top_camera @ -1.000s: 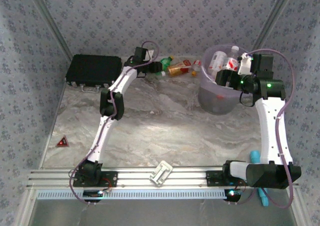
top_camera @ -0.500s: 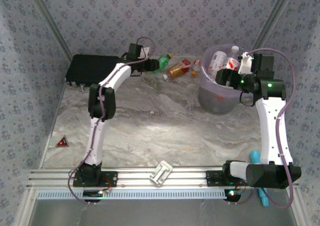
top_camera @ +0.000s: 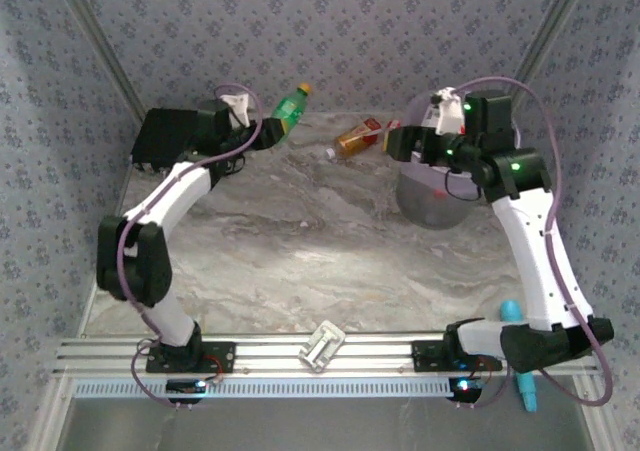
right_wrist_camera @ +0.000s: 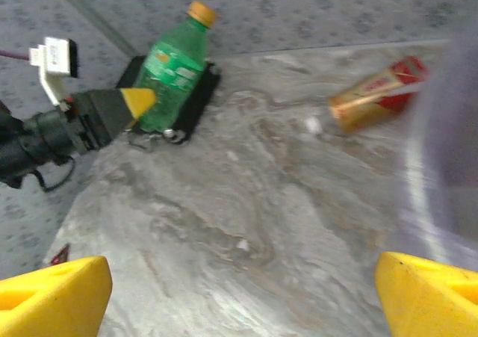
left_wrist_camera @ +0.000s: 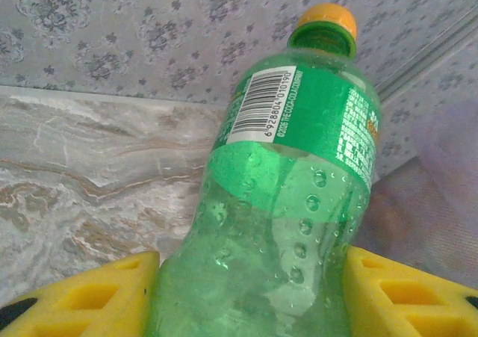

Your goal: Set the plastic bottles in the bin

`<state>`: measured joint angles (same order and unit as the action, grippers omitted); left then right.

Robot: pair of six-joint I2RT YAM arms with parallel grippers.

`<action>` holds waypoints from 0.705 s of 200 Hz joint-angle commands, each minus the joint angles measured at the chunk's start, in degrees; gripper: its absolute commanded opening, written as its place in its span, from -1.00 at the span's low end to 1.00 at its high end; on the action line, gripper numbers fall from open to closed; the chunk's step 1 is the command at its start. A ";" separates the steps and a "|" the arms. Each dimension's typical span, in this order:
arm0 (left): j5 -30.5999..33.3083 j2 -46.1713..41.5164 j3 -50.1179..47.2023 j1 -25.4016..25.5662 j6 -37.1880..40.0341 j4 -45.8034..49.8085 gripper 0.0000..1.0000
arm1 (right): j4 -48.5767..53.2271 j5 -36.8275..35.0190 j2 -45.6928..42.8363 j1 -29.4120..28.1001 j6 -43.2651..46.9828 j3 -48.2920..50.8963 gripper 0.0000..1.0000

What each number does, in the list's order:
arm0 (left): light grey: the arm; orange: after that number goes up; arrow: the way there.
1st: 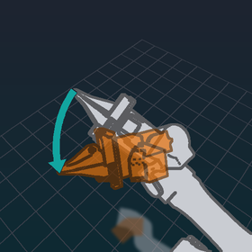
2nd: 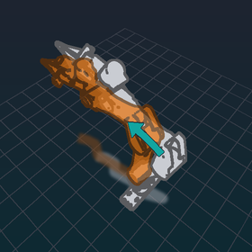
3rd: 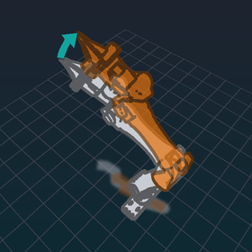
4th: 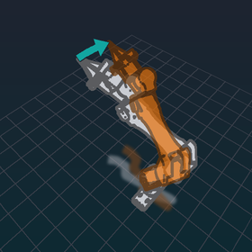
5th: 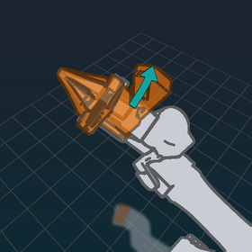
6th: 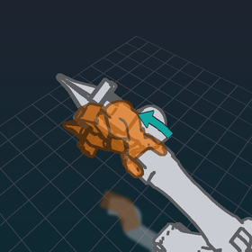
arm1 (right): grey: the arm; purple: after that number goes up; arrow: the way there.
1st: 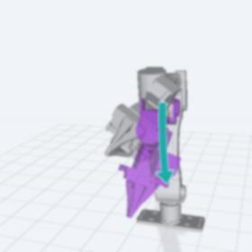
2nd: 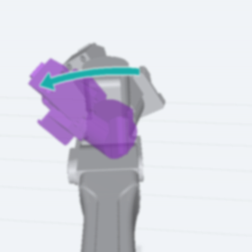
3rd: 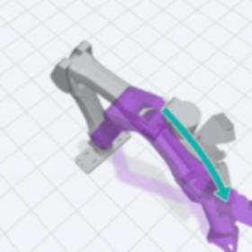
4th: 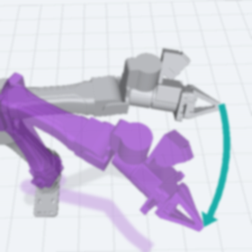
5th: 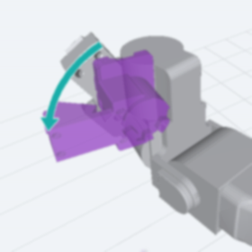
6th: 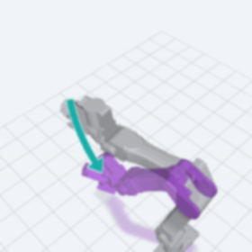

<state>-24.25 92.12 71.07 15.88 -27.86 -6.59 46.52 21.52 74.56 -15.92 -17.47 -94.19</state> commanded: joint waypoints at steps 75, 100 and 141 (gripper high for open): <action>13.73 -20.80 -19.53 16.03 -6.52 -16.27 -0.04 | -11.51 2.01 18.35 -14.46 -9.70 -10.88 0.99; 14.80 -20.46 -19.21 18.05 -6.25 -17.21 -0.04 | -11.72 1.57 21.03 -14.41 -10.93 -12.04 0.99; 16.68 -20.94 -19.48 18.86 -5.19 -18.24 -0.04 | -11.67 1.74 24.27 -13.56 -11.55 -13.14 0.88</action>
<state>-9.50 72.05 51.90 34.24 -33.69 -20.69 36.12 21.47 97.30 -30.17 -27.27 -105.58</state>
